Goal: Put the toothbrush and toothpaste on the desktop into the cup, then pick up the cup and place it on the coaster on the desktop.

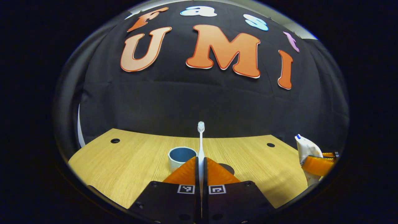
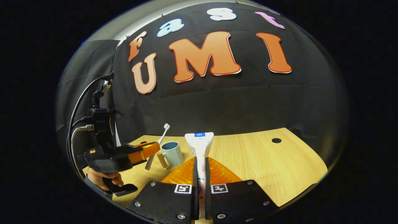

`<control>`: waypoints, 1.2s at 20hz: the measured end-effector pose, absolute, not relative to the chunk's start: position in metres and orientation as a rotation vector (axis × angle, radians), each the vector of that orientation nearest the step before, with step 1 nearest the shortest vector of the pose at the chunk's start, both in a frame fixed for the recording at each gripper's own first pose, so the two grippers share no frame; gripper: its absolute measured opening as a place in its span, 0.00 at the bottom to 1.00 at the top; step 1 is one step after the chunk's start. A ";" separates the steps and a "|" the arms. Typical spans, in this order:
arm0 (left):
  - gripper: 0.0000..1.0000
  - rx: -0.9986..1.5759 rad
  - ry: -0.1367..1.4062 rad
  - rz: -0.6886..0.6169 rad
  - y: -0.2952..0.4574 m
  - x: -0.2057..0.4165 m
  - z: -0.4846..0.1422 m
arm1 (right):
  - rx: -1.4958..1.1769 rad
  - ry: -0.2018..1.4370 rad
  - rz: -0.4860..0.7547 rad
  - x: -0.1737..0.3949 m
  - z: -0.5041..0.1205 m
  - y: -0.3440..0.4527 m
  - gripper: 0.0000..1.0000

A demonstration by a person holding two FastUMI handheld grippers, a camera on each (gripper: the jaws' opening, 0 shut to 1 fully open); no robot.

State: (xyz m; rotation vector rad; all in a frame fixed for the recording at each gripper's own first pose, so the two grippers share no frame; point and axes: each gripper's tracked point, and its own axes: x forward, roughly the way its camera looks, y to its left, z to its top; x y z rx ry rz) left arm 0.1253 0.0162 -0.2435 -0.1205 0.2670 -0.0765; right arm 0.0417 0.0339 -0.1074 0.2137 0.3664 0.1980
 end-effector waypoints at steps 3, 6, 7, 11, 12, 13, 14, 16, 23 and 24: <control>0.01 -0.075 0.224 -0.056 0.035 0.151 -0.232 | 0.209 0.359 0.199 0.047 -0.102 0.034 0.08; 0.02 -0.080 0.202 -0.074 0.039 0.178 -0.225 | 0.174 0.337 0.181 0.059 -0.095 0.029 0.08; 0.02 -0.085 0.196 -0.079 0.037 0.186 -0.223 | 0.165 0.334 0.174 0.062 -0.094 0.026 0.08; 0.02 -0.089 0.175 -0.097 0.034 0.216 -0.224 | 0.135 0.318 0.160 0.081 -0.090 0.021 0.08; 0.02 -0.091 0.172 -0.099 0.035 0.222 -0.225 | 0.133 0.313 0.160 0.085 -0.088 0.022 0.08; 0.01 -0.097 0.164 -0.099 0.038 0.228 -0.224 | 0.134 0.306 0.165 0.091 -0.087 0.024 0.08; 0.02 -0.098 0.157 -0.097 0.039 0.233 -0.226 | 0.136 0.302 0.168 0.095 -0.087 0.027 0.08; 0.01 -0.087 0.152 -0.095 0.043 0.244 -0.229 | 0.140 0.298 0.177 0.102 -0.087 0.031 0.08; 0.02 -0.102 0.163 -0.131 0.042 0.269 -0.247 | 0.135 0.302 0.189 0.117 -0.095 0.044 0.08; 0.02 -0.101 0.178 -0.136 0.041 0.270 -0.254 | 0.135 0.305 0.193 0.115 -0.095 0.045 0.08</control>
